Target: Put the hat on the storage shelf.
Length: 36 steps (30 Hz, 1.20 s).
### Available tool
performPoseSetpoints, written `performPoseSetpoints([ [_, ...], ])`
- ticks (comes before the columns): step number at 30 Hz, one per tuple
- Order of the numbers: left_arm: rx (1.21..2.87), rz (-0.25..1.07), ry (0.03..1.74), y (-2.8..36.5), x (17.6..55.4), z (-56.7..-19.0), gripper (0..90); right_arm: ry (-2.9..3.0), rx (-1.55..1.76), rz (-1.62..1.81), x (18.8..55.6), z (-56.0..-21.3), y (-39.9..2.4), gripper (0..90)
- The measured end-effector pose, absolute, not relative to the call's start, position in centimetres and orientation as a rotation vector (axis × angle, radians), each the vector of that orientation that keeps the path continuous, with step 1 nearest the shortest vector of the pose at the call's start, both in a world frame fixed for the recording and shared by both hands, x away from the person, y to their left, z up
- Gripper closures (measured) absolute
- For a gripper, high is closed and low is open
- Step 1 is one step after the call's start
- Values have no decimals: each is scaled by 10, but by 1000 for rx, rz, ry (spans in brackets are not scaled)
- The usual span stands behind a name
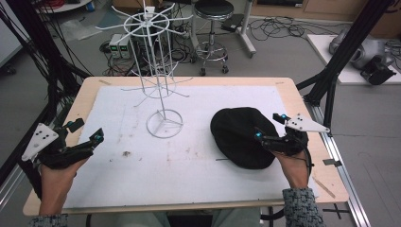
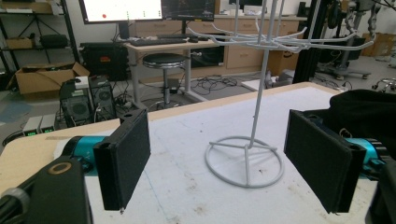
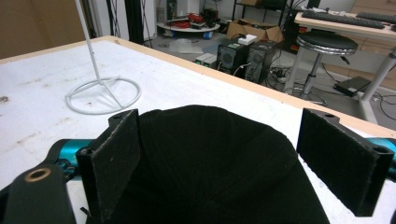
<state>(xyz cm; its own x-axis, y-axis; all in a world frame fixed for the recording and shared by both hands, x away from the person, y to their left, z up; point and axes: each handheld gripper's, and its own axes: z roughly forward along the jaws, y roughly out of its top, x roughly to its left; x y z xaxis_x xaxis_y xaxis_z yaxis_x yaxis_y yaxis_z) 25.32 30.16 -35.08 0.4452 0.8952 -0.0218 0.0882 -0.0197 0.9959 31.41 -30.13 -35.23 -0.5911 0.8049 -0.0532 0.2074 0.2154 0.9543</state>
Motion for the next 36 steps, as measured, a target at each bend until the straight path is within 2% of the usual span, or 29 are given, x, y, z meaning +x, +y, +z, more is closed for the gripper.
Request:
performPoseSetpoints([
  [17,1452,806,928,303,254,-352,229,1964,887,1377,318,-355,-290,136],
  [36,1441,808,940,306,253,-352,229,2125,877,1209,333,-386,-276,176],
])
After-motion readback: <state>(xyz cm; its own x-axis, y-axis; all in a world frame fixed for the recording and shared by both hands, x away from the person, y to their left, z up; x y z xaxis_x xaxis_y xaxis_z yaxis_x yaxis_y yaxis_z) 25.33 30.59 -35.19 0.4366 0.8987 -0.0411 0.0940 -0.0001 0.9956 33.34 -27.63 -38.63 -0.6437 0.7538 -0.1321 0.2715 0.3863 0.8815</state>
